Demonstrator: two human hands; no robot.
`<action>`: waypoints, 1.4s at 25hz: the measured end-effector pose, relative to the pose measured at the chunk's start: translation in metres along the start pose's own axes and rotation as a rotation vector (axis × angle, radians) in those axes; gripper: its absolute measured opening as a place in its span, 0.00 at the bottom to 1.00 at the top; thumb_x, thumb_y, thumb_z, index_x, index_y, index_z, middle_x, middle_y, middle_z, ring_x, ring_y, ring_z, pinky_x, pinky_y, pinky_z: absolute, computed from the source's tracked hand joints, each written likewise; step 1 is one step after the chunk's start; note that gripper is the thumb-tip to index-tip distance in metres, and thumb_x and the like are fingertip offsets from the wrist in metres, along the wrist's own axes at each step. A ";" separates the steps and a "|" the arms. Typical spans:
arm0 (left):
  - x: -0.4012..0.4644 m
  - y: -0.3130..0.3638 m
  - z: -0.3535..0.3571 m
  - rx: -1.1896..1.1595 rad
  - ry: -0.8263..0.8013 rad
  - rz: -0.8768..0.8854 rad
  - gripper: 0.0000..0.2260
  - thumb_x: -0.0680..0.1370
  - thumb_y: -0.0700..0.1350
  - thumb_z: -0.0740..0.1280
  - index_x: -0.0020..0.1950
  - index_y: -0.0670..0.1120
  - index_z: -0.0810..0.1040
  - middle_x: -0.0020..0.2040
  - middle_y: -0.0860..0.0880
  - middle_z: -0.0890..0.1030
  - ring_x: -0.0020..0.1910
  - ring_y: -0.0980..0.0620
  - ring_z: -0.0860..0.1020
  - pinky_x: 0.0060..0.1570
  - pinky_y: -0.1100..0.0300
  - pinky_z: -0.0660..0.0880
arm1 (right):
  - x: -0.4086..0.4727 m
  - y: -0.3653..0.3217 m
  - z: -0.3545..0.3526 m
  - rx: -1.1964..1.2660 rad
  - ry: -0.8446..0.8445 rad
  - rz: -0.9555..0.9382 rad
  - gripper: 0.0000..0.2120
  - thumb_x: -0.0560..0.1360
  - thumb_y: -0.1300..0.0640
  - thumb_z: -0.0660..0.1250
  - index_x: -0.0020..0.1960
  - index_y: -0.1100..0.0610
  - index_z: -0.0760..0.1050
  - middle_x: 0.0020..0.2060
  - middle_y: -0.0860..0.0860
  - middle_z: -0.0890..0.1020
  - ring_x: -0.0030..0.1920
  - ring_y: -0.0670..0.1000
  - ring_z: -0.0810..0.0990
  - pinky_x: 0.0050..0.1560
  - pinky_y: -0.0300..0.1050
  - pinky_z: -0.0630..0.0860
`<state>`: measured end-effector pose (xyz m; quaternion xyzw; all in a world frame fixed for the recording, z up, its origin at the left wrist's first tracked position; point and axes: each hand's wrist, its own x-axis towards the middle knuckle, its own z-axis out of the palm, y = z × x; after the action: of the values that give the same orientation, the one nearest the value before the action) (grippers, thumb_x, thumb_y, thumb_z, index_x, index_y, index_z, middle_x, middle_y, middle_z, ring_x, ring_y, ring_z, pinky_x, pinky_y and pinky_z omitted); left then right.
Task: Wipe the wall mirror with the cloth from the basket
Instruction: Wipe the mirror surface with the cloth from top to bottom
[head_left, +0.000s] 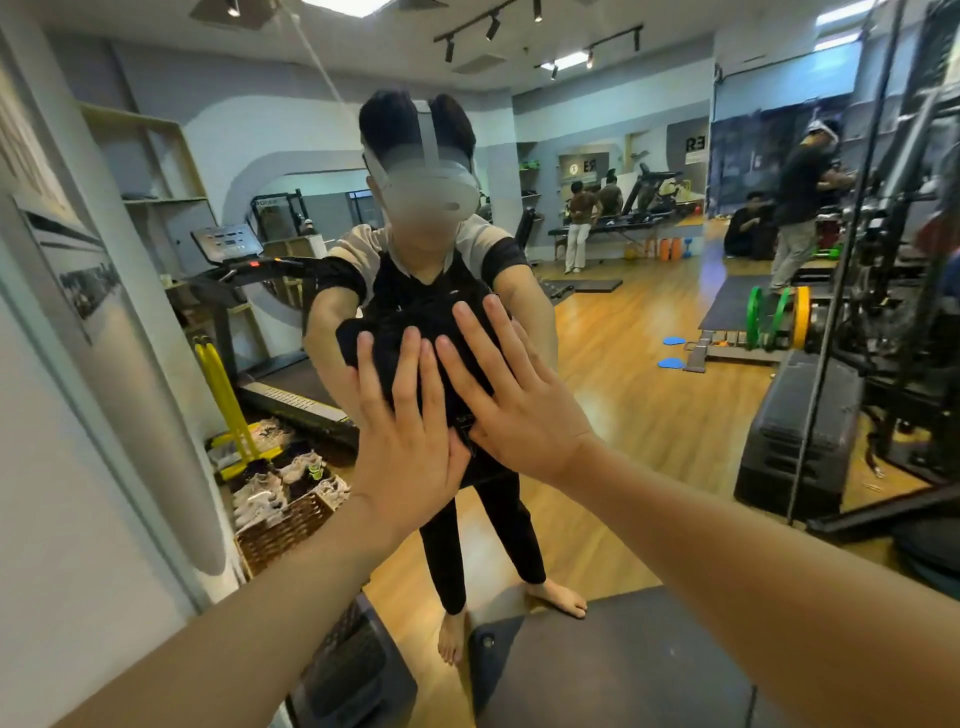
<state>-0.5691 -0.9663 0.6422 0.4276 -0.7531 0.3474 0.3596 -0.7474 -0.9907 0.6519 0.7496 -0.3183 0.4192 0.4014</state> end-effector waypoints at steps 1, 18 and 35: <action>0.008 0.018 0.006 -0.004 -0.001 0.002 0.36 0.82 0.53 0.55 0.82 0.34 0.45 0.81 0.33 0.46 0.79 0.24 0.44 0.76 0.26 0.50 | -0.010 0.015 -0.006 -0.027 -0.012 0.012 0.27 0.85 0.53 0.61 0.80 0.62 0.61 0.79 0.66 0.61 0.80 0.70 0.57 0.77 0.66 0.63; 0.221 0.051 -0.063 0.290 0.059 0.019 0.32 0.85 0.51 0.52 0.83 0.39 0.43 0.83 0.36 0.47 0.82 0.32 0.45 0.79 0.33 0.50 | 0.126 0.131 -0.081 -0.110 0.081 0.234 0.30 0.86 0.50 0.56 0.83 0.61 0.53 0.82 0.64 0.54 0.80 0.73 0.48 0.81 0.68 0.47; 0.089 0.252 0.098 0.077 -0.004 -0.015 0.37 0.82 0.59 0.57 0.83 0.38 0.50 0.83 0.35 0.48 0.80 0.27 0.46 0.78 0.31 0.46 | -0.141 0.202 -0.087 -0.097 -0.120 0.133 0.25 0.87 0.55 0.59 0.81 0.63 0.60 0.80 0.64 0.59 0.80 0.70 0.54 0.78 0.66 0.61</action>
<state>-0.8518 -0.9837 0.6137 0.4473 -0.7367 0.3728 0.3438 -1.0066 -0.9910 0.6237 0.7304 -0.4106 0.3832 0.3887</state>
